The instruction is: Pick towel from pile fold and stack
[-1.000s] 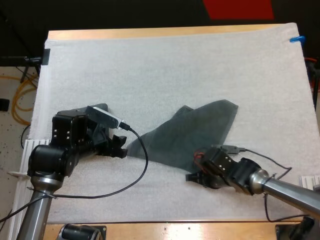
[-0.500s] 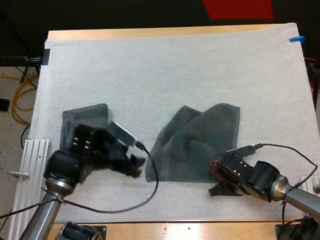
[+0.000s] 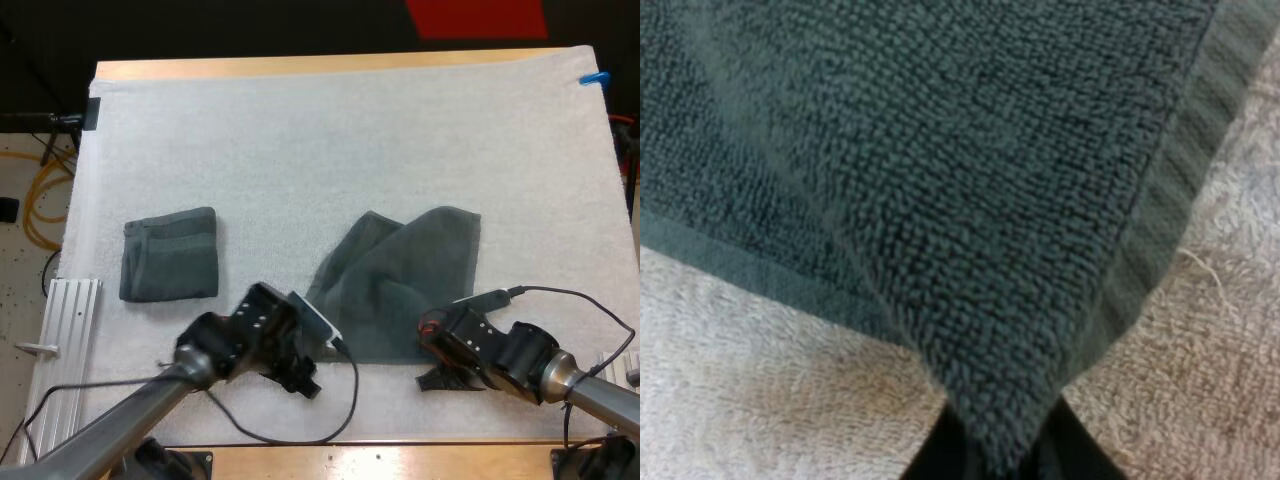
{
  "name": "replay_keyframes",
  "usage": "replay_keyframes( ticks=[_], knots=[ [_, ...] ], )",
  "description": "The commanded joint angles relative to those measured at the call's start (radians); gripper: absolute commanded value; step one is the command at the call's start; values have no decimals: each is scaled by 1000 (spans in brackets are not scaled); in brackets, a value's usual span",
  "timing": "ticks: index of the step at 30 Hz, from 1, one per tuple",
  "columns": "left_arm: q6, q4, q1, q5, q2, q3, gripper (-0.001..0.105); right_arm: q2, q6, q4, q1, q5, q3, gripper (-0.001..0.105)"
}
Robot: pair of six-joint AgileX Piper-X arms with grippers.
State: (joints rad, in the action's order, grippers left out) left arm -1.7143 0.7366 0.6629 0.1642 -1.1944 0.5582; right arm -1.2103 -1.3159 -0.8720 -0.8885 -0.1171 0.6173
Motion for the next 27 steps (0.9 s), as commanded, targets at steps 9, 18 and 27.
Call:
replay_keyframes(
  ticks=[9,18,27],
  knots=[
    [-54,-54,25,-94,-202,48,42,7,-5,-3,2,1,-3,0],
    [-53,19,25,-94,-180,133,0,9,-8,-5,2,0,5,0],
    [-53,178,-25,-94,43,421,0,100,-188,-97,2,-304,269,0]
  ],
)
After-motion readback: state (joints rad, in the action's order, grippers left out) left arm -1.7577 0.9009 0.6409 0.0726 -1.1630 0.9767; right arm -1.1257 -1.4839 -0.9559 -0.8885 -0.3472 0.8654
